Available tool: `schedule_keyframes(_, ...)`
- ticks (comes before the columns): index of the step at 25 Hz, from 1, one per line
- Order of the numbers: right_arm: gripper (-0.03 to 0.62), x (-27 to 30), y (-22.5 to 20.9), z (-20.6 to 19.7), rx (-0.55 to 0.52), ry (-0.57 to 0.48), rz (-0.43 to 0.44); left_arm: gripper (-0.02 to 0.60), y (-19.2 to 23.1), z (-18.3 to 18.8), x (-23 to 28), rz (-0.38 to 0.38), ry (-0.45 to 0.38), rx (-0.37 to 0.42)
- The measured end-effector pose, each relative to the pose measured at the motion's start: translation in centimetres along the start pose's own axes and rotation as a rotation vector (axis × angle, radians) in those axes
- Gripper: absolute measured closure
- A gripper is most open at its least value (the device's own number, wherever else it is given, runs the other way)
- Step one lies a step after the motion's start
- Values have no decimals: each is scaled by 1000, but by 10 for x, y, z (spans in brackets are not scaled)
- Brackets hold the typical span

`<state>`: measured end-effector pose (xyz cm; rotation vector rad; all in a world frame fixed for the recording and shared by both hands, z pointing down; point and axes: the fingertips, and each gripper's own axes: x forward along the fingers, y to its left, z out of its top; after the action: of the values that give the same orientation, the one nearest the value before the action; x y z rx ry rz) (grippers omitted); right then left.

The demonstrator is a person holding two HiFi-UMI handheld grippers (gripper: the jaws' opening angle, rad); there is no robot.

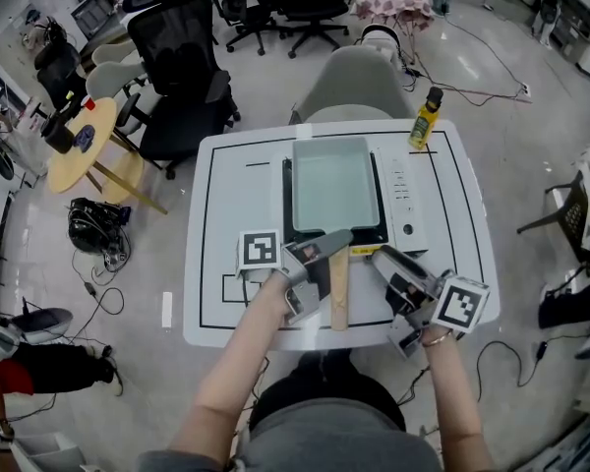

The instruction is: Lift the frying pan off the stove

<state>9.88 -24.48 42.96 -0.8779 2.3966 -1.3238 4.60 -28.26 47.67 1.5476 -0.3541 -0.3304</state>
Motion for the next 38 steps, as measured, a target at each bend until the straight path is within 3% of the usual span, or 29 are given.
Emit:
schedule_keyframes(13,421,7,2,-11,87,57,49,377,-1,0,16,-3,65,-7)
schedule_keyframes(28,362,25,23,-41,298,269,233,417,2,0,16,20,70,-19)
schedule_keyframes(38,361,37,16,-57,411,373,264,425,2,-1,16,3,65,-48)
